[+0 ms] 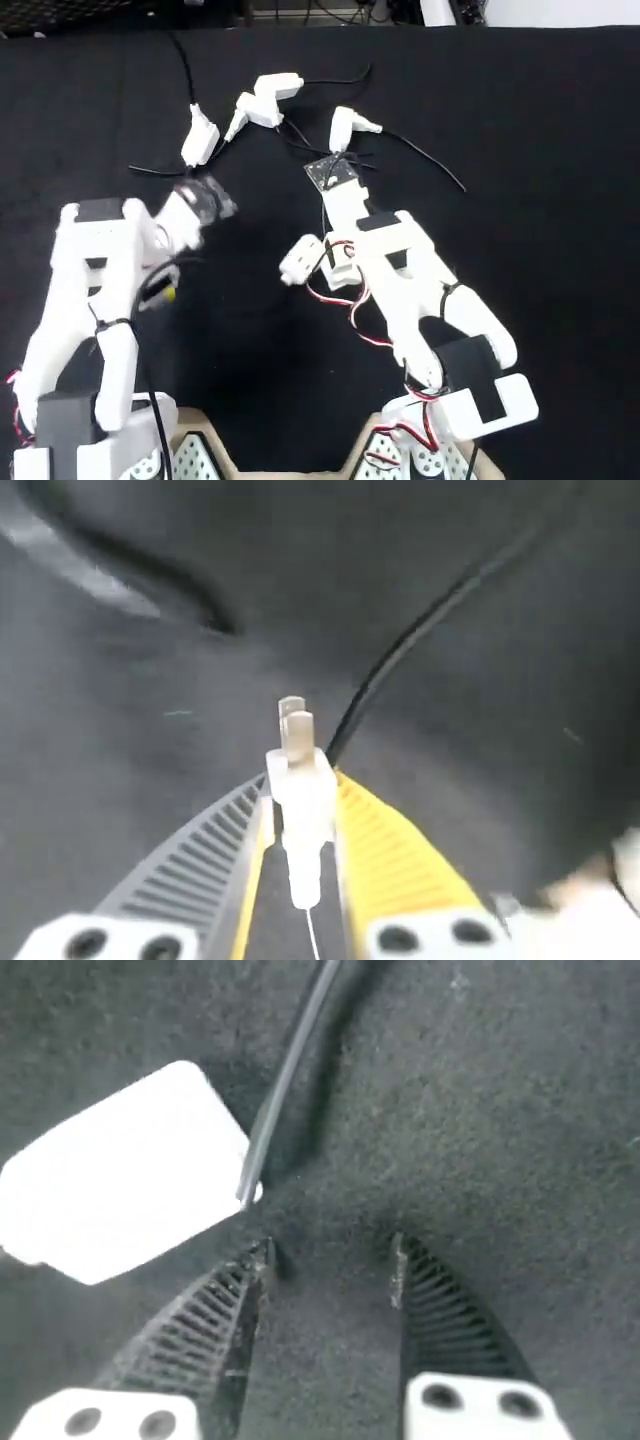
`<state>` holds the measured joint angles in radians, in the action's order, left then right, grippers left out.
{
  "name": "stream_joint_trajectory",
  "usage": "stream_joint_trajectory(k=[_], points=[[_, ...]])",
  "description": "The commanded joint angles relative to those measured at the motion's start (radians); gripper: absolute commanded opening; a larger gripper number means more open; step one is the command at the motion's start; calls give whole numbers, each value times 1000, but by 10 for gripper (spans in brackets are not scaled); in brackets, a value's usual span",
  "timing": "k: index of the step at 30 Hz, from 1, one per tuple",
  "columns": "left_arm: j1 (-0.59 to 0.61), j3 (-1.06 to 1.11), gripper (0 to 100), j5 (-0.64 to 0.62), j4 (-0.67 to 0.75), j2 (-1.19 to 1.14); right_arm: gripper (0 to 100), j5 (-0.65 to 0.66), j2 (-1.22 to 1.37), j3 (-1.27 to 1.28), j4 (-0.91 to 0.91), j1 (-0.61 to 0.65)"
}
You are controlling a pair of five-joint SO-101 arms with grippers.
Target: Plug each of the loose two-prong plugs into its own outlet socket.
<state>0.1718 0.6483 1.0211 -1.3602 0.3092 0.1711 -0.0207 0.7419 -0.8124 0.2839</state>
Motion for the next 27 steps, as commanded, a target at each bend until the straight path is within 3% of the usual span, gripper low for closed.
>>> stream_joint_trajectory(k=[1, 8, 13, 19, 23, 27], points=[[-44, 84, 29, 57, -55, 9, 181, -3, -25, 2, 8, 14], [102, 10, 29, 64, 28, 3, 181, -3, -25, 2, 8, 14], [21, 151, 30, 129, 64, 3, 181, -3, -25, 2, 6, 14], [-4, 291, 30, 180, 307, 5, 181, -3, -25, 2, 6, 14], [-4, 298, 35, 175, 393, 5, 181, -3, -25, 2, 6, 14], [-2, 309, 151, 170, 440, 5, 181, -3, -25, 2, 6, 14]])
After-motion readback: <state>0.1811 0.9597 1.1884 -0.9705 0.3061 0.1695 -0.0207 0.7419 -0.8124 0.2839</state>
